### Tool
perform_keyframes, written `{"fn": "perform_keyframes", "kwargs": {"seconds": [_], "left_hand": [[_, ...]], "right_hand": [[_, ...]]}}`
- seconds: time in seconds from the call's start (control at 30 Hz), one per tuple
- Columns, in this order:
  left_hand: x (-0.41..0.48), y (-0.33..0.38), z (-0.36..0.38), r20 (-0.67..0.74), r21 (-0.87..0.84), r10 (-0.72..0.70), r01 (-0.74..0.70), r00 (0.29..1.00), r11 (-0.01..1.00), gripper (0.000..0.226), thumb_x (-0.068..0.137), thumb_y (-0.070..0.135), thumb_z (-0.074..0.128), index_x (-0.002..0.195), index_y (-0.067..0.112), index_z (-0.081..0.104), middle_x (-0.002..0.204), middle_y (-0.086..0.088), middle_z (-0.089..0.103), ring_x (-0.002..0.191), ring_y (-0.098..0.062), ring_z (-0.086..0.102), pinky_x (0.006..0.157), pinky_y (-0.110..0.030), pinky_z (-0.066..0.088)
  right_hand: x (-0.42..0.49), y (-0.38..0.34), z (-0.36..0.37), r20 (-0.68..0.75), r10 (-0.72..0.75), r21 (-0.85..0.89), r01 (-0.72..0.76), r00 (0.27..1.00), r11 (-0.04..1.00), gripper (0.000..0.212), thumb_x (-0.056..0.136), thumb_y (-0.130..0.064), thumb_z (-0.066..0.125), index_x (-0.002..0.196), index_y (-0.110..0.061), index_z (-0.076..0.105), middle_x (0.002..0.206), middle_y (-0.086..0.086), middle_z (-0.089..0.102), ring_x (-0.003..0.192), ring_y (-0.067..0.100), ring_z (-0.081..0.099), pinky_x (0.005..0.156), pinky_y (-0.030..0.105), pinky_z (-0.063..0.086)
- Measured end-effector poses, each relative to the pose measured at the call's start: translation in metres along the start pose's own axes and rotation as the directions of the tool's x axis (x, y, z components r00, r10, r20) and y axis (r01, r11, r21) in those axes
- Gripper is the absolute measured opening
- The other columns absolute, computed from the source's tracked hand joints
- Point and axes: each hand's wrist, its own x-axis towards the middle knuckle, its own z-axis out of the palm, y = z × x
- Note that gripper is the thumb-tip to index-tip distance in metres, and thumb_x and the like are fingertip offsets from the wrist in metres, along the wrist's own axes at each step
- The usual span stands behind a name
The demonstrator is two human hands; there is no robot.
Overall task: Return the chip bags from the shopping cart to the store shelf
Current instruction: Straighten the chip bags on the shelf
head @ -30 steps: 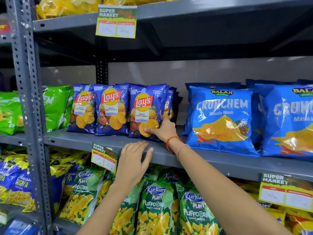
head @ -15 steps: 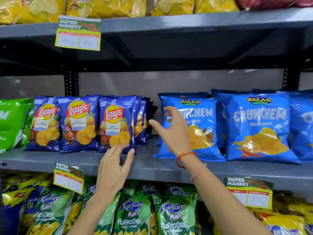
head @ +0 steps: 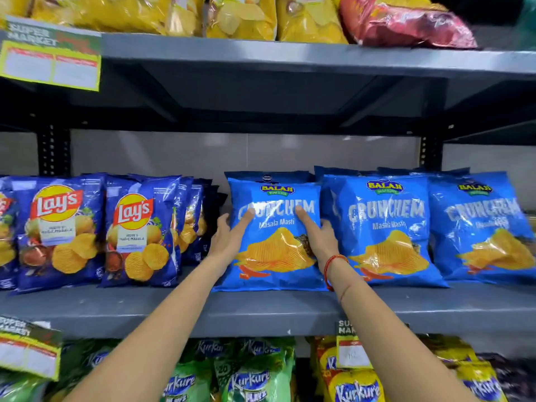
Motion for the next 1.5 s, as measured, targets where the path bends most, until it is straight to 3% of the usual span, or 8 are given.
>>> {"fn": "perform_keyframes", "kwargs": {"seconds": [0.23, 0.33, 0.43, 0.77, 0.93, 1.1, 1.23, 1.5], "left_hand": [[0.005, 0.003, 0.006, -0.041, -0.266, 0.074, -0.082, 0.996, 0.960, 0.103, 0.045, 0.074, 0.070, 0.129, 0.021, 0.042, 0.129, -0.004, 0.057, 0.110, -0.022, 0.059, 0.098, -0.045, 0.047], [0.005, 0.002, 0.005, -0.085, -0.316, 0.158, -0.177, 0.984, 0.932, 0.095, 0.049, 0.068, 0.074, 0.127, 0.024, 0.043, 0.126, -0.002, 0.059, 0.108, -0.019, 0.061, 0.096, -0.044, 0.049], [0.005, -0.002, 0.007, -0.100, -0.319, 0.201, -0.222, 0.975, 0.921, 0.089, 0.056, 0.059, 0.074, 0.130, 0.021, 0.041, 0.127, -0.004, 0.058, 0.110, -0.020, 0.061, 0.095, -0.045, 0.050], [0.009, -0.012, 0.011, -0.101, -0.247, 0.167, -0.187, 0.981, 0.951, 0.100, 0.053, 0.067, 0.072, 0.134, 0.020, 0.037, 0.129, -0.003, 0.057, 0.110, -0.020, 0.059, 0.096, -0.046, 0.049], [0.003, -0.012, 0.009, -0.131, -0.157, 0.168, -0.188, 0.977, 0.970, 0.104, 0.055, 0.070, 0.066, 0.139, 0.024, 0.026, 0.135, -0.004, 0.049, 0.114, -0.017, 0.051, 0.098, -0.037, 0.042], [-0.016, 0.009, 0.013, -0.456, 0.063, 0.442, -0.467, 0.773, 0.882, 0.073, 0.075, 0.055, 0.064, 0.133, 0.021, 0.035, 0.133, -0.006, 0.042, 0.124, -0.020, 0.039, 0.102, -0.039, 0.036], [-0.042, 0.038, 0.043, -0.371, 0.154, 0.685, -0.685, 0.627, 0.712, 0.038, 0.086, 0.036, 0.057, 0.119, 0.021, 0.047, 0.115, 0.002, 0.047, 0.110, -0.013, 0.047, 0.093, -0.035, 0.042], [-0.053, 0.057, 0.141, 0.108, -0.035, 0.444, -0.443, 0.889, 0.896, 0.057, 0.087, 0.038, 0.057, 0.134, 0.013, 0.036, 0.135, -0.008, 0.045, 0.122, -0.020, 0.046, 0.098, -0.025, 0.034]], "right_hand": [[0.010, -0.002, 0.005, 0.022, -0.140, 0.081, 0.138, 0.990, 0.987, 0.086, 0.067, -0.061, 0.073, 0.135, -0.013, 0.051, 0.133, 0.003, 0.060, 0.123, 0.025, 0.055, 0.107, 0.046, 0.042], [0.013, -0.001, 0.008, -0.021, -0.228, 0.092, 0.228, 0.974, 0.969, 0.048, 0.073, -0.052, 0.075, 0.108, -0.025, 0.056, 0.098, -0.032, 0.061, 0.091, -0.012, 0.059, 0.082, 0.010, 0.046], [0.014, 0.005, 0.008, -0.016, -0.303, 0.077, 0.303, 0.953, 0.950, 0.024, 0.078, -0.040, 0.075, 0.083, -0.036, 0.052, 0.067, -0.039, 0.059, 0.067, -0.029, 0.054, 0.057, -0.002, 0.042], [0.013, 0.014, 0.011, -0.047, -0.314, 0.022, 0.315, 0.948, 0.949, 0.045, 0.076, -0.050, 0.072, 0.109, -0.023, 0.058, 0.092, -0.022, 0.065, 0.085, -0.003, 0.063, 0.061, 0.006, 0.047], [0.001, 0.010, 0.008, -0.083, -0.298, -0.030, 0.297, 0.951, 0.955, 0.068, 0.077, -0.053, 0.070, 0.130, -0.018, 0.047, 0.114, -0.002, 0.066, 0.102, 0.016, 0.064, 0.091, 0.036, 0.053], [-0.021, -0.002, -0.009, -0.184, -0.461, -0.213, 0.423, 0.868, 0.881, 0.069, 0.083, -0.053, 0.062, 0.137, -0.016, 0.043, 0.129, 0.004, 0.055, 0.117, 0.020, 0.053, 0.097, 0.041, 0.046], [-0.034, -0.018, -0.041, -0.267, -0.598, -0.261, 0.541, 0.755, 0.799, 0.048, 0.087, -0.052, 0.054, 0.119, -0.017, 0.055, 0.115, -0.001, 0.060, 0.106, 0.018, 0.056, 0.088, 0.036, 0.048], [0.004, -0.015, -0.138, -0.436, -0.523, -0.451, 0.325, 0.732, 0.831, 0.058, 0.086, -0.054, 0.058, 0.123, -0.008, 0.053, 0.122, 0.011, 0.056, 0.118, 0.029, 0.047, 0.093, 0.037, 0.038]]}}
